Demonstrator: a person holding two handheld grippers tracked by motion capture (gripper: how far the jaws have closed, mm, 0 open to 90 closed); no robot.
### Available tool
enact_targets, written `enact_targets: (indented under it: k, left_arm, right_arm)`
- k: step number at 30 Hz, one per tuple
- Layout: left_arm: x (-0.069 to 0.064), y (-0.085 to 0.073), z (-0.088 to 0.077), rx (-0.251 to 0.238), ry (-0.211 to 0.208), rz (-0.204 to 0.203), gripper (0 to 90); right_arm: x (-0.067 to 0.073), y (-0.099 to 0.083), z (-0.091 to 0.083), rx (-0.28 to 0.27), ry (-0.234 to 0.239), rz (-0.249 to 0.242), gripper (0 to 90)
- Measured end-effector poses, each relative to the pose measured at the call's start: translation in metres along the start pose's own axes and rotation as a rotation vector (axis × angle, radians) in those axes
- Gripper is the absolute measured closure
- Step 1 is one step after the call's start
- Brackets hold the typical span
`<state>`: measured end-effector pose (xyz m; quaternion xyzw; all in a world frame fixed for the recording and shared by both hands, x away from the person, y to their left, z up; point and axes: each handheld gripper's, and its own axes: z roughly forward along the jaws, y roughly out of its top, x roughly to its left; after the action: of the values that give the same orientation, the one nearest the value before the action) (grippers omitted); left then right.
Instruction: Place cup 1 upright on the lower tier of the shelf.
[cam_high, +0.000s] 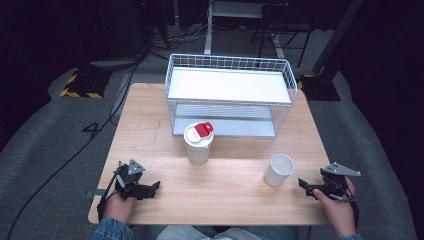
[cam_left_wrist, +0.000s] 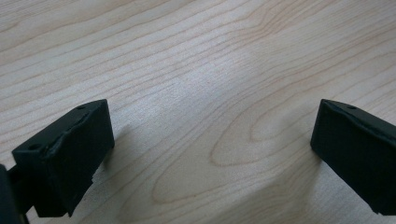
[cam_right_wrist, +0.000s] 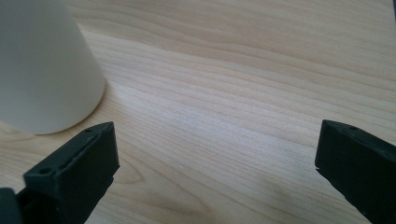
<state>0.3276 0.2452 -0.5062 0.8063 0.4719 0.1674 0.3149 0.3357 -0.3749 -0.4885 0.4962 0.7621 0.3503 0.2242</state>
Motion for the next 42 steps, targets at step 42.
enact_targets:
  k: [42]
  left_arm:
    - [0.0,0.0,0.0,0.002,0.003,0.009,0.0]
  right_arm:
    - [0.07,0.033,-0.018,-0.144,0.213,-0.115,0.0]
